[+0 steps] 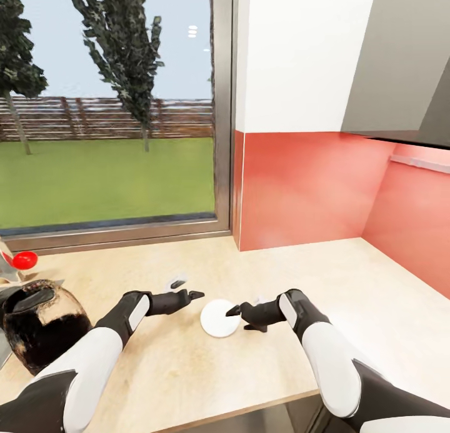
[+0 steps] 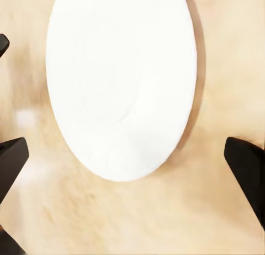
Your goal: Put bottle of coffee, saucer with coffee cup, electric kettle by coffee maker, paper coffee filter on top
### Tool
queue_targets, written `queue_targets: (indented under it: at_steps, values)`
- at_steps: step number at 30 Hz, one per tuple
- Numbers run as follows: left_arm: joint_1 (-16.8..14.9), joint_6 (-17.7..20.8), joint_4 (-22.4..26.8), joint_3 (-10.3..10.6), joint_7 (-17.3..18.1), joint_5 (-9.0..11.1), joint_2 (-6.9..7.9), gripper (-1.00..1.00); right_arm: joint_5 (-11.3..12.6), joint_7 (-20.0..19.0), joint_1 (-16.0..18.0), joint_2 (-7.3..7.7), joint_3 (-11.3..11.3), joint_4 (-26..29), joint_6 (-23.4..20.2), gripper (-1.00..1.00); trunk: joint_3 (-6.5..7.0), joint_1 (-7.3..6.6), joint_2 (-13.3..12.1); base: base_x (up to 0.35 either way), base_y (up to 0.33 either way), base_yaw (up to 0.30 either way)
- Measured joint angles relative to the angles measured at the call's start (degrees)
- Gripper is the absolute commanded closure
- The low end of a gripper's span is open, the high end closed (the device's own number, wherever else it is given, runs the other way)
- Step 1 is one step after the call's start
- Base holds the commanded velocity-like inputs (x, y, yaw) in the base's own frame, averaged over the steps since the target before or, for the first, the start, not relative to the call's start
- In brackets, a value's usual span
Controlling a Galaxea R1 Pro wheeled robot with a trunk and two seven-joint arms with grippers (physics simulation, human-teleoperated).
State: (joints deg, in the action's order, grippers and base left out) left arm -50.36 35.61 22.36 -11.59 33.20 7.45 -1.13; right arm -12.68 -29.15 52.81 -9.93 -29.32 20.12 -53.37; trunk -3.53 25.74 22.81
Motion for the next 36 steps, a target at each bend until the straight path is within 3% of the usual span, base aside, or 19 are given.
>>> queue_targets:
  at_steps: [8, 19, 21, 23, 26, 36]
  values:
    - [1.02, -0.09, -0.16, 0.1, 0.06, 0.01, -0.43, -1.0, -0.04, 0.05, -0.01, -0.01, 0.05, -1.28, 0.04, -1.0, -0.01, 0.01, -0.01, 0.002, 0.0, 0.0]
    - [2.59, -0.13, -0.15, -0.09, 2.9, 0.23, -0.43, -1.0, -0.25, 0.1, -0.04, -0.01, 0.1, -1.28, 0.17, -1.0, -0.01, 0.01, -0.01, 0.0, 0.0, 0.0]
    - [2.59, -0.93, -0.15, -0.15, 2.93, 0.25, -0.31, -1.0, -0.28, 0.1, -0.04, -0.01, 0.09, -1.31, 2.23, -1.0, -0.01, 0.01, -0.02, 0.0, 0.0, 0.0]
    - [2.6, -4.25, -0.14, -0.15, 3.77, 0.26, -0.12, -1.0, -0.2, 0.07, -0.03, -0.01, 0.06, -1.34, 5.39, -1.0, -0.01, 0.01, -0.01, 0.0, 0.0, 0.0]
    - [2.6, -5.52, -0.14, -0.12, 5.88, 0.21, -0.04, -1.0, -0.18, 0.07, -0.03, -0.01, 0.05, -1.34, 6.36, -1.0, -0.01, 0.01, -0.01, 0.0, 0.0, 0.0]
    - [3.47, -5.89, -0.16, -0.12, 6.53, 0.16, 0.1, -1.0, -0.38, 0.08, -0.03, -0.02, 0.07, -1.45, 10.49, -1.0, -0.01, 0.0, -0.01, 0.0, 0.0, 0.0]
